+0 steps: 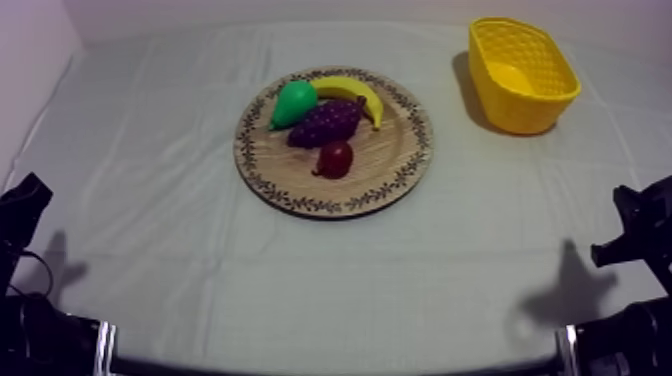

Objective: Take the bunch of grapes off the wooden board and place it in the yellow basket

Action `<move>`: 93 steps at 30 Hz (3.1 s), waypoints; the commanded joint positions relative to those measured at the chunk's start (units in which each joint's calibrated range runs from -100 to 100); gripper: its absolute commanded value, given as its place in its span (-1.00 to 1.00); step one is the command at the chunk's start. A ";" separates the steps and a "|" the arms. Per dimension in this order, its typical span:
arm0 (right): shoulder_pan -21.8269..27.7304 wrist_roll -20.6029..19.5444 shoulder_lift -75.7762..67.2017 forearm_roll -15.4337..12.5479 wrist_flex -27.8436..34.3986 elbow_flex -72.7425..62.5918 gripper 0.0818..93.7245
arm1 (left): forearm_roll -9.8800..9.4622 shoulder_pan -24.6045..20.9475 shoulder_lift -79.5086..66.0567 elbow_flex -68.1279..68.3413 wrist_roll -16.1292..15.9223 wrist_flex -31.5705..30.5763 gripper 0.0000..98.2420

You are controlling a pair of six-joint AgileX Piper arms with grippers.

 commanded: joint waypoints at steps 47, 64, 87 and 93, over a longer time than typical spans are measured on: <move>-8.10 -3.19 44.91 2.35 16.79 -57.84 -0.99 | 0.00 0.01 -0.03 0.01 0.04 0.05 -1.00; -12.93 1.08 68.79 -0.59 30.03 -93.11 -0.99 | 0.00 0.01 -0.03 0.01 0.04 0.05 -1.00; -24.42 1.22 97.19 1.31 43.05 -120.66 -0.99 | 0.00 0.01 -0.03 0.01 0.08 0.05 -1.00; -25.41 1.38 102.39 1.99 45.77 -127.25 -0.99 | 0.00 0.01 -0.03 0.01 0.08 0.05 -1.00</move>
